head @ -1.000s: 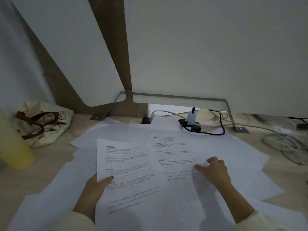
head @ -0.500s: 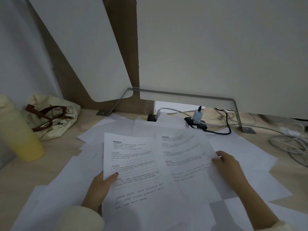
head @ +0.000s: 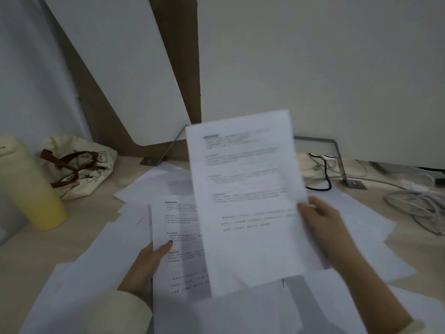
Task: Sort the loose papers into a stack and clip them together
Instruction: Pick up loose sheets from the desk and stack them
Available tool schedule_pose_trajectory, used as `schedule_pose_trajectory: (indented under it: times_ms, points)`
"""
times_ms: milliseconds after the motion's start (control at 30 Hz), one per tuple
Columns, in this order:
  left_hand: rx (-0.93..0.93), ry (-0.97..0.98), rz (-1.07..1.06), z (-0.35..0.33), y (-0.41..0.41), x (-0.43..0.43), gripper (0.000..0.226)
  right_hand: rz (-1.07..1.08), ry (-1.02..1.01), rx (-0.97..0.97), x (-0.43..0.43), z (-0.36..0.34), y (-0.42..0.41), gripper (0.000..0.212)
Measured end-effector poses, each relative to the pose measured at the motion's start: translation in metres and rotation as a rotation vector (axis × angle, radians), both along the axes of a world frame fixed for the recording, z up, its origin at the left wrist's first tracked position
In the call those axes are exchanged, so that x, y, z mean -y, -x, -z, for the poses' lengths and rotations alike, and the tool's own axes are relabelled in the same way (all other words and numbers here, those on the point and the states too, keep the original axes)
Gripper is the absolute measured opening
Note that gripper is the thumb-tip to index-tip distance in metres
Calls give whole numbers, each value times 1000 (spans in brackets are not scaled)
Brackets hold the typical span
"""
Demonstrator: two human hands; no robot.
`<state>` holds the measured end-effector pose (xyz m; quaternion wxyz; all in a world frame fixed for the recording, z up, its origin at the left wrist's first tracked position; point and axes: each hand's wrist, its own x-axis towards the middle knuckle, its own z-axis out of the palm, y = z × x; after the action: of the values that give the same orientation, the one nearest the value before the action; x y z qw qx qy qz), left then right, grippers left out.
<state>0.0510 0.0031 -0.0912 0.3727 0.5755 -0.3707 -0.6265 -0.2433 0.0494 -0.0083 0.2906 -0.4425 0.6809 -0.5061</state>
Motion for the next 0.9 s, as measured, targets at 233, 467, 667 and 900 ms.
schedule_pose_trajectory:
  times_ms: [233,467,667,900]
  points:
    - [-173,-12,-33,4,0,-5,34,-151,-282,-145,14,82,-45,31]
    - [-174,-10,3,9,12,-6,35,-290,-308,-232,18,96,-51,22]
    - [6,61,-27,15,14,1,40,-41,-310,-579,11,83,4,31]
    - [11,129,3,11,35,2,37,-91,-625,-916,-5,86,52,64]
